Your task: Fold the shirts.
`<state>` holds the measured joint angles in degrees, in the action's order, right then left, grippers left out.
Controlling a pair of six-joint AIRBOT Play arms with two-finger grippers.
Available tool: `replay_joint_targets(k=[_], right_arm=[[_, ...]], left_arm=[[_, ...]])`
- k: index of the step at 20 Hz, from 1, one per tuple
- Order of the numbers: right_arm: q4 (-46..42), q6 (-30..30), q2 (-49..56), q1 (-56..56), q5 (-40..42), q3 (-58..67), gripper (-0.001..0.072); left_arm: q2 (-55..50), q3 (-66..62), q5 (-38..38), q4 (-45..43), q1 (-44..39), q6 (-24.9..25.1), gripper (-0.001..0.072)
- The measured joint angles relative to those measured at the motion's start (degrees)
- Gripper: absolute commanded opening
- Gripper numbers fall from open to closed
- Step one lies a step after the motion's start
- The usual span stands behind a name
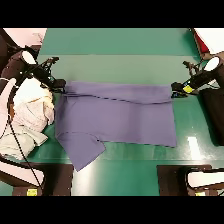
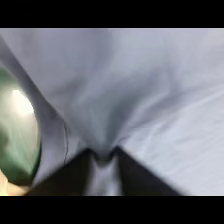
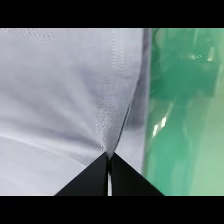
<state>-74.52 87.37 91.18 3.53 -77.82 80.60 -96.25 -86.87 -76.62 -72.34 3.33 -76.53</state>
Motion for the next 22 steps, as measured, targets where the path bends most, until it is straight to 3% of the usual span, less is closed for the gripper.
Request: replay_joint_targets(k=[1,8,10,11,16,22], right_arm=[[0.74,-0.02,-0.15,-0.11,0.17,-0.42,0.039],[5.14,-1.31,-4.15,-4.11,-6.08,1.05,0.0365],[5.51,-2.4,-7.61,-5.18,-7.93,-0.22,0.0358],[5.64,-2.8,-9.44,-5.53,-7.96,-1.25,0.0306],[6.99,-4.39,-16.98,-6.29,-4.57,-7.52,0.0305],[10.71,-5.97,-19.1,-6.36,-1.75,-9.53,0.0306]], left_arm=[[0.0,0.33,-0.13,-0.28,0.02,-0.48,0.0604],[7.04,4.46,-4.31,-1.42,0.02,-3.76,0.0602],[13.51,10.27,-5.05,-1.4,0.02,-4.39,0.0603],[17.07,13.94,-5.35,-1.36,0.02,-4.83,0.0603],[35.54,35.71,-6.1,-1.05,0.02,-10.19,0.0603],[44.87,51.8,-6.03,-0.2,0.02,-15.19,0.0603]])
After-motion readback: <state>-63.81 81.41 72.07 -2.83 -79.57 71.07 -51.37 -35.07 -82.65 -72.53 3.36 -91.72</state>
